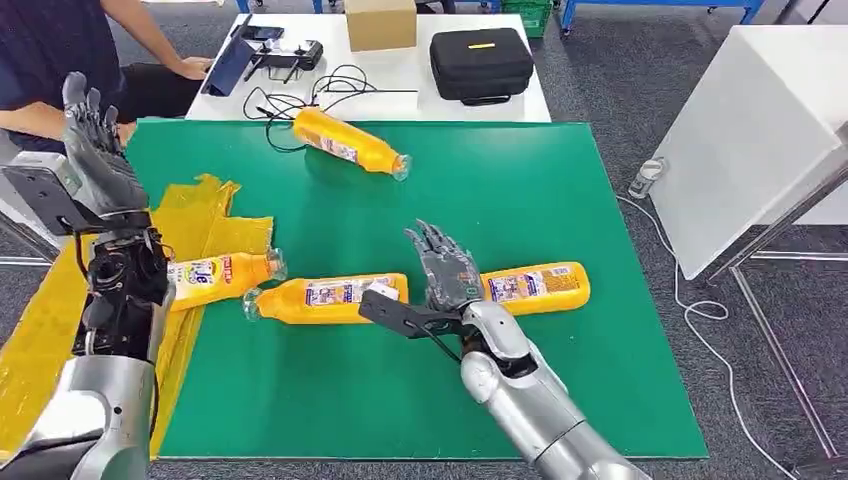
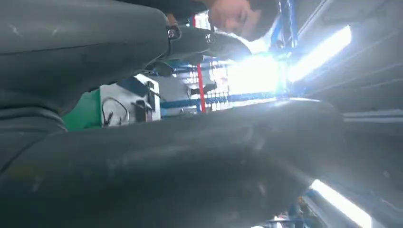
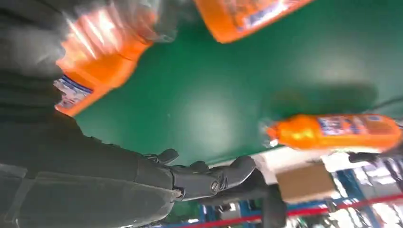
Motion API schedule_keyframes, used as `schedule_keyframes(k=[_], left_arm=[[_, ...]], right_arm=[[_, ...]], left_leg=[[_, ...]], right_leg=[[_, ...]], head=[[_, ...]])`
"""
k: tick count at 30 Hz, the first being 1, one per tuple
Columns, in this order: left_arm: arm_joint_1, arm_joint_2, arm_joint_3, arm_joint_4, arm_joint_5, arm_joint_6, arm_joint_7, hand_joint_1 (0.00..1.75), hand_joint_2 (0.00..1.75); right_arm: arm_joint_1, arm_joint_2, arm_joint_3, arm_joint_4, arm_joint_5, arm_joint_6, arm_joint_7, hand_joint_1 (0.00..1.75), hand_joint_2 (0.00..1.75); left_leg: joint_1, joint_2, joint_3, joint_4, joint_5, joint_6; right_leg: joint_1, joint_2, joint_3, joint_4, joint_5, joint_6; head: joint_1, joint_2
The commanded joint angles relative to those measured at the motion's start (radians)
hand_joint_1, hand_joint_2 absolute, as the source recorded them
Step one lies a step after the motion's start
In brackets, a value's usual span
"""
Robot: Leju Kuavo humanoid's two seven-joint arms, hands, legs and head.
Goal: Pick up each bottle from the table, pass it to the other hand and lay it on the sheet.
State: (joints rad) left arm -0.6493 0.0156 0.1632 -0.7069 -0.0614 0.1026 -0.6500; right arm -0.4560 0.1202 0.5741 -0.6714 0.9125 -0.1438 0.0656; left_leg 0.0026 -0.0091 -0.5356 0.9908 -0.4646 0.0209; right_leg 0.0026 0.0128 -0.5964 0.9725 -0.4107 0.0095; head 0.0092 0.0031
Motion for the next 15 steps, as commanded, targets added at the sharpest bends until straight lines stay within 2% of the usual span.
schedule_keyframes(k=[1,15], left_arm=[[-0.083,-0.045,-0.072,0.057,0.022,0.003,-0.002,0.0,0.0],[-0.135,-0.053,-0.108,0.123,0.055,-0.011,-0.031,0.0,0.0]], right_arm=[[-0.123,0.023,-0.062,0.247,-0.027,0.071,-0.063,0.0,1.75],[-0.204,0.064,-0.029,0.34,-0.006,0.131,-0.061,0.0,1.75]], left_leg=[[0.0,-0.002,0.001,0.001,-0.001,-0.001],[0.0,0.0,0.002,0.001,-0.001,-0.001]], right_leg=[[0.0,-0.004,0.001,0.001,-0.001,0.001],[0.001,-0.002,0.002,0.001,-0.002,0.001]], head=[[0.0,0.0],[0.0,0.0]])
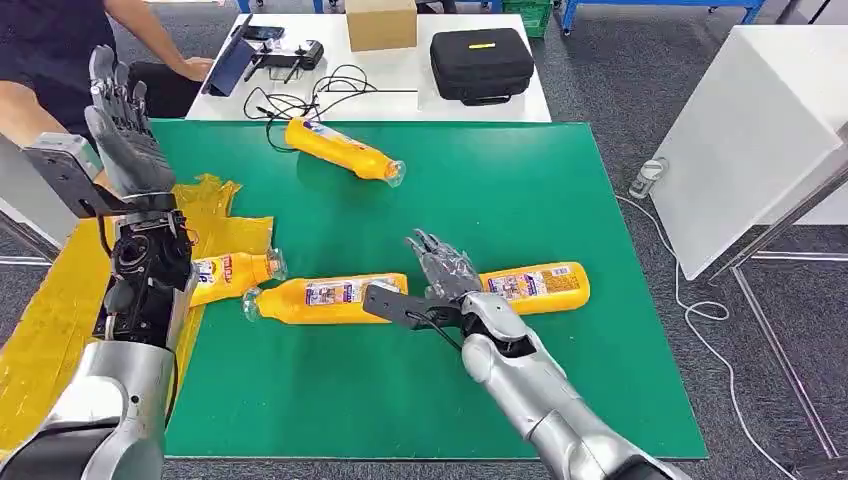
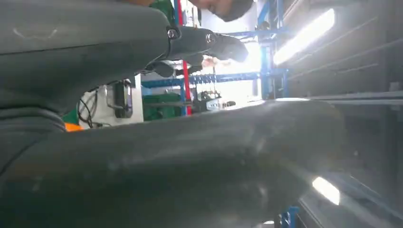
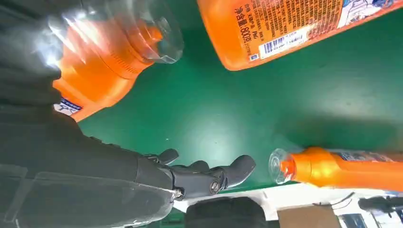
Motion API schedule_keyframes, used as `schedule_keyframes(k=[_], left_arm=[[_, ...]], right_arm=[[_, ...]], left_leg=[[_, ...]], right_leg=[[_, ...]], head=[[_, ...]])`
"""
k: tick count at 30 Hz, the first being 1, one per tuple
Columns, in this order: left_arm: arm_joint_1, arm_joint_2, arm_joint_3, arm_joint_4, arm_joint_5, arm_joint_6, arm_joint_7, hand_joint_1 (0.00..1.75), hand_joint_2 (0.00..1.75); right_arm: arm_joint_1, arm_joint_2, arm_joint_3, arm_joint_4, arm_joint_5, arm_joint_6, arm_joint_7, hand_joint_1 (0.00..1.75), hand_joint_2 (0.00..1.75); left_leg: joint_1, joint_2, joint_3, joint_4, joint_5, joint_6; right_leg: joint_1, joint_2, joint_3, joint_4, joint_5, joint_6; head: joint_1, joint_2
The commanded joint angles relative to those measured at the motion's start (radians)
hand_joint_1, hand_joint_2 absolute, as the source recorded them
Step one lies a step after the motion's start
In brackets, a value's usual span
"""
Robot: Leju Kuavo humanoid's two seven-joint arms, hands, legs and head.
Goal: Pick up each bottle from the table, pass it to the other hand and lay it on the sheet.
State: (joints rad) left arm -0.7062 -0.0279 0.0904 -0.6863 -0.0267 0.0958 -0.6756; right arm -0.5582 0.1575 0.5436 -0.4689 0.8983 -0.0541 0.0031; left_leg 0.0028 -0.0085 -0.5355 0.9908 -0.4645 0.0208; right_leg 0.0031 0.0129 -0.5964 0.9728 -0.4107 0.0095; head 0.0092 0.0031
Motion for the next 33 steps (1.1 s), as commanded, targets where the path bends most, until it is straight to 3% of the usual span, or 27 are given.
schedule_keyframes(k=[1,33], left_arm=[[-0.08,-0.008,-0.039,0.106,0.028,-0.004,-0.01,0.0,0.0],[-0.057,-0.013,-0.073,0.047,0.1,0.022,-0.015,0.0,0.0]], right_arm=[[-0.108,0.03,0.005,0.146,0.008,0.051,-0.004,0.0,1.75],[-0.132,0.081,0.102,0.234,0.029,0.2,0.042,0.0,1.75]], left_leg=[[0.0,0.0,0.0,0.0,-0.001,-0.001],[0.0,-0.001,0.0,0.0,0.0,-0.001]], right_leg=[[0.0,-0.001,0.001,0.0,-0.001,0.001],[0.0,-0.002,0.001,0.0,-0.001,0.001]], head=[[0.0,0.0],[0.0,0.0]])
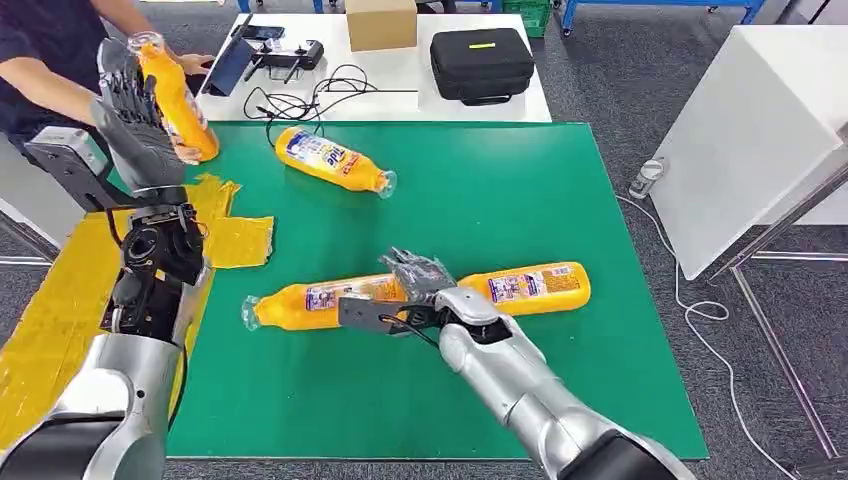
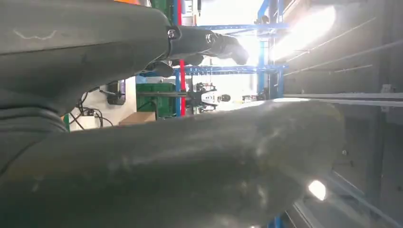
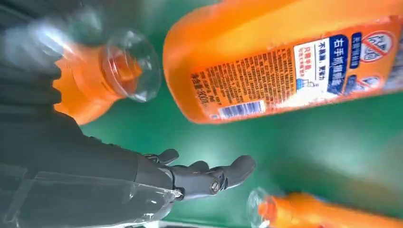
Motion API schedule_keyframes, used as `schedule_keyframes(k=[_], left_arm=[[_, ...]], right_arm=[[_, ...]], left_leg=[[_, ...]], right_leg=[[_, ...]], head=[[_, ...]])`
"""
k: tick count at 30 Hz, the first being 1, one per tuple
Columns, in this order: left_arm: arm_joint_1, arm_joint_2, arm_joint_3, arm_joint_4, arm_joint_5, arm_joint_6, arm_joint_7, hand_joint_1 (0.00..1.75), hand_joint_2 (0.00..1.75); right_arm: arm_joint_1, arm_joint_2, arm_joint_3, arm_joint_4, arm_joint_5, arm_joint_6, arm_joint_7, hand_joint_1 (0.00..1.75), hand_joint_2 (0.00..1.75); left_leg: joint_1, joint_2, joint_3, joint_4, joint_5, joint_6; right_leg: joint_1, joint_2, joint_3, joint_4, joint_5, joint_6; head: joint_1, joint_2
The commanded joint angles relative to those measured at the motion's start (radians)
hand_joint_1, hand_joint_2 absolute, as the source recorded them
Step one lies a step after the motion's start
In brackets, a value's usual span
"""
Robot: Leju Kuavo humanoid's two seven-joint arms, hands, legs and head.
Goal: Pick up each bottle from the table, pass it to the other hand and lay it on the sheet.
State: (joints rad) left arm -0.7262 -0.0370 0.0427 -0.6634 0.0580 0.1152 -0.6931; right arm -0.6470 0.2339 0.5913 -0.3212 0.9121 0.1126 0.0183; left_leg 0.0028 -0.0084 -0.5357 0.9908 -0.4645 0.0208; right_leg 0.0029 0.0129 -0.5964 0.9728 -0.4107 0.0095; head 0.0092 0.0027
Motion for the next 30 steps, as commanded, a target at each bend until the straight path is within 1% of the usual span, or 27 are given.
schedule_keyframes(k=[1,5,12,13,14,15,16,30], left_arm=[[-0.036,-0.004,-0.026,0.021,0.018,0.005,0.0,0.0,0.0],[-0.027,0.002,-0.039,0.001,0.027,0.016,-0.005,0.0,0.0],[-0.001,0.009,-0.049,-0.038,0.045,0.023,-0.003,0.0,0.0],[0.003,0.008,-0.051,-0.042,0.047,0.022,-0.003,0.0,0.0],[0.004,0.008,-0.051,-0.043,0.048,0.023,-0.003,0.0,0.0],[0.006,0.007,-0.051,-0.044,0.048,0.023,-0.004,0.0,0.0],[0.01,0.008,-0.054,-0.051,0.049,0.023,-0.004,0.0,0.0],[0.005,0.009,-0.053,-0.057,0.056,0.019,-0.002,0.0,0.0]], right_arm=[[-0.042,0.005,0.057,0.088,0.016,0.038,0.033,0.0,1.75],[-0.042,0.01,0.069,0.096,0.027,0.046,0.056,0.0,1.75],[-0.042,0.015,0.086,0.103,0.043,0.057,0.068,0.0,1.75],[-0.04,0.016,0.085,0.103,0.042,0.062,0.068,0.35,1.75],[-0.039,0.016,0.085,0.102,0.041,0.061,0.067,1.36,1.75],[-0.038,0.017,0.084,0.102,0.041,0.06,0.066,1.36,1.75],[-0.038,0.017,0.086,0.103,0.042,0.063,0.064,1.75,1.75],[-0.035,0.013,0.083,0.101,0.043,0.048,0.074,1.75,1.75]], left_leg=[[0.0,-0.001,0.002,0.0,-0.001,-0.001],[0.001,0.0,0.002,0.0,-0.001,-0.001],[0.0,0.0,0.001,0.0,-0.001,-0.001],[0.0,0.001,0.003,0.0,-0.001,-0.001],[0.0,0.0,0.001,0.0,-0.001,-0.001],[0.0,0.001,0.002,0.0,-0.001,-0.001],[0.0,0.001,0.002,0.0,-0.001,-0.001],[0.0,0.0,0.003,0.0,-0.001,-0.001]], right_leg=[[0.0,-0.002,0.002,0.0,-0.001,0.001],[0.001,-0.002,0.002,0.0,-0.001,0.001],[0.0,0.0,0.001,0.0,-0.001,0.001],[0.0,-0.001,0.003,0.0,-0.001,0.001],[0.0,0.0,0.001,0.0,-0.001,0.001],[0.0,0.0,0.002,0.0,-0.001,0.001],[0.0,-0.001,0.002,0.0,-0.001,0.001],[0.0,-0.002,0.003,0.0,-0.001,0.001]], head=[[0.0,0.0],[0.0,0.0],[0.0,0.0],[0.0,0.0],[0.0,0.0],[0.0,0.0],[0.0,0.0],[0.0,0.0]])
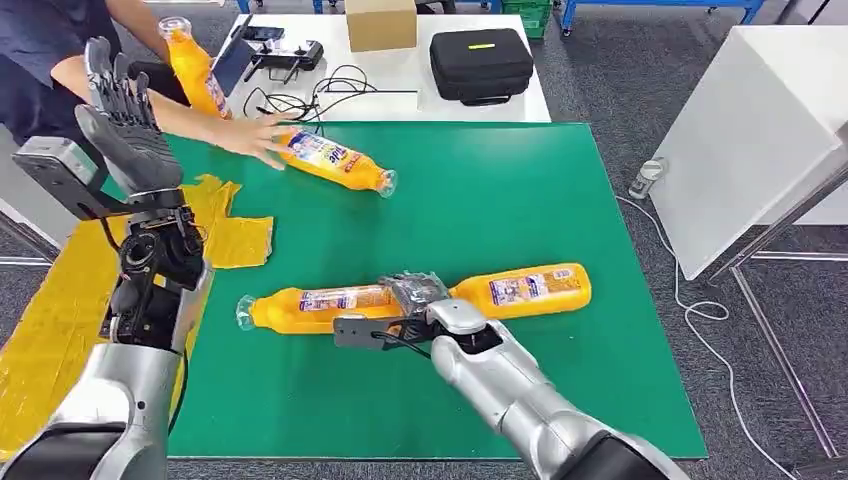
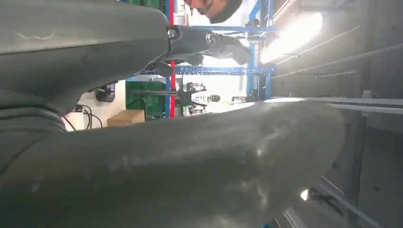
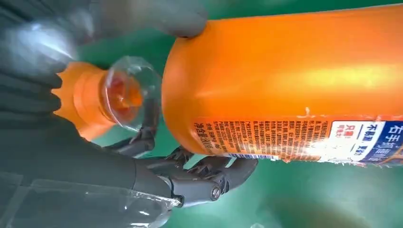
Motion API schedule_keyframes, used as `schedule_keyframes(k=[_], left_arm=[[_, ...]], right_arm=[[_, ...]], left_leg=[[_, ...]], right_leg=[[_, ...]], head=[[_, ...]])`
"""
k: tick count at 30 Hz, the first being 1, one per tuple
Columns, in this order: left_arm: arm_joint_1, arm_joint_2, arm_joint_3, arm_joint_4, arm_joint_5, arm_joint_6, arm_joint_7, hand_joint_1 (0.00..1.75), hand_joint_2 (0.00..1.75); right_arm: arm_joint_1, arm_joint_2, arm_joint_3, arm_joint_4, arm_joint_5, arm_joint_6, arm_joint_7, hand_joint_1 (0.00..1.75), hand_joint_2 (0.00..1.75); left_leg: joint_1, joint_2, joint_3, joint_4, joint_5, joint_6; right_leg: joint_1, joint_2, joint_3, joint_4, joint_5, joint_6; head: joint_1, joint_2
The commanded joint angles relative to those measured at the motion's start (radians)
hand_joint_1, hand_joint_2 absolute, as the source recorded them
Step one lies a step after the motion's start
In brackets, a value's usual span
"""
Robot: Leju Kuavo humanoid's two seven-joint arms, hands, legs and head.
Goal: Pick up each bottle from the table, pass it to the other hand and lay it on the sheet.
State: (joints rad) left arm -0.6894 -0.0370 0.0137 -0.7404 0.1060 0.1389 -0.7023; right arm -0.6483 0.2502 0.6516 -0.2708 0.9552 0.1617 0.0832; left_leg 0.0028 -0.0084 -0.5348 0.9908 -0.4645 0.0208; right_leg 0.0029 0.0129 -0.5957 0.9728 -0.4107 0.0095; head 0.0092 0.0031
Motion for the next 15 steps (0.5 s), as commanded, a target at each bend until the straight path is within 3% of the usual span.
schedule_keyframes(k=[1,2,6,7,15], left_arm=[[-0.031,0.009,-0.024,0.019,0.009,-0.005,0.007,0.0,0.0],[-0.03,0.009,-0.024,0.016,0.012,-0.007,0.007,0.0,0.0],[-0.029,0.005,-0.025,0.011,0.017,-0.011,0.011,0.0,0.0],[-0.027,0.004,-0.026,0.006,0.02,-0.012,0.016,0.0,0.0],[-0.028,-0.001,-0.028,0.003,0.021,-0.011,0.02,0.0,0.0]], right_arm=[[-0.035,-0.004,0.023,0.05,0.0,-0.003,0.009,0.91,1.75],[-0.035,-0.005,0.023,0.052,0.004,-0.017,0.025,0.0,1.75],[-0.038,-0.011,0.026,0.045,0.012,-0.038,0.032,0.0,1.75],[-0.041,-0.011,0.034,0.046,0.024,-0.052,0.049,0.0,0.0],[-0.047,-0.015,0.04,0.045,0.032,-0.055,0.058,0.0,0.0]], left_leg=[[0.0,0.0,0.001,0.0,-0.001,-0.001],[0.001,0.0,0.002,0.0,-0.001,-0.001],[0.0,0.0,0.002,0.0,-0.001,-0.001],[0.0,0.0,0.001,0.0,-0.001,-0.001],[0.0,0.0,0.002,0.0,-0.001,-0.001]], right_leg=[[0.0,-0.001,0.001,0.0,-0.001,0.001],[0.001,-0.002,0.002,0.0,-0.001,0.001],[0.0,-0.002,0.002,0.0,-0.001,0.001],[0.0,-0.002,0.001,0.0,-0.001,0.001],[0.0,-0.002,0.002,0.0,-0.002,0.001]], head=[[0.0,0.0],[0.0,0.0],[0.0,0.0],[0.0,0.0],[0.0,0.0]])
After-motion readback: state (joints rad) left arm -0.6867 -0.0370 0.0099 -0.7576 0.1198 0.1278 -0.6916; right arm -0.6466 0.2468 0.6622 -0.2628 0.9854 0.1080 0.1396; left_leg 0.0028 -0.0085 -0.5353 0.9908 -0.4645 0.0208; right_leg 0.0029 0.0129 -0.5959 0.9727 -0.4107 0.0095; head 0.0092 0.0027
